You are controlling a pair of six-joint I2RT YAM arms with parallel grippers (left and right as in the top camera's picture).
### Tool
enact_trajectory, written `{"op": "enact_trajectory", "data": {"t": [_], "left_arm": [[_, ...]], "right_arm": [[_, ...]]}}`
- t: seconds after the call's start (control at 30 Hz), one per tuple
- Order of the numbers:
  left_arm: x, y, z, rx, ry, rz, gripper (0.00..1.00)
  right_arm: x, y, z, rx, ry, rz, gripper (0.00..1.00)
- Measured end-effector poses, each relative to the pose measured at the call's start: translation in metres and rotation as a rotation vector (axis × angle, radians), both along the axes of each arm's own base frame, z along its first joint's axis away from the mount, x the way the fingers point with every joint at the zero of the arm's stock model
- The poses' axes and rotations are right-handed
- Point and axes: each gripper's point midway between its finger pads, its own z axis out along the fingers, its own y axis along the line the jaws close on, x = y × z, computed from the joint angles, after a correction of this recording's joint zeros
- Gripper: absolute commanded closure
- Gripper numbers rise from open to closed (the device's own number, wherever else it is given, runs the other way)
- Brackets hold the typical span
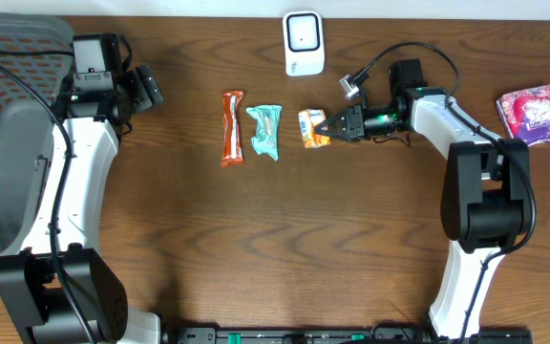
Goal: Scan the item barcode
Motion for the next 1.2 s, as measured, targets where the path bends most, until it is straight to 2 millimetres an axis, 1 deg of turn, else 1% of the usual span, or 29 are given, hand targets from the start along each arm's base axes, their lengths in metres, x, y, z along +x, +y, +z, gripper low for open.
{"op": "enact_trajectory", "data": {"t": [0.27,0.53,1.07,1.17,1.2], "left_arm": [[0.000,0.000,0.000,0.000,0.000,0.000,0.02],[0.000,0.000,0.000,0.000,0.000,0.000,0.02],[0.000,0.000,0.000,0.000,0.000,0.000,0.02],[0.000,0.000,0.000,0.000,0.000,0.000,0.02],[0.000,0.000,0.000,0.000,0.000,0.000,0.02]], "right_arm": [[0.008,-0.017,0.000,0.000,0.000,-0.041,0.99],[0.007,-0.020,-0.006,-0.034,0.015,-0.050,0.99],[0.008,-0.022,-0.011,-0.069,0.013,-0.058,0.99],[0.010,-0.025,-0.017,-0.103,0.017,-0.069,0.99],[0.010,-0.026,-0.021,-0.133,0.029,-0.079,0.99]]}}
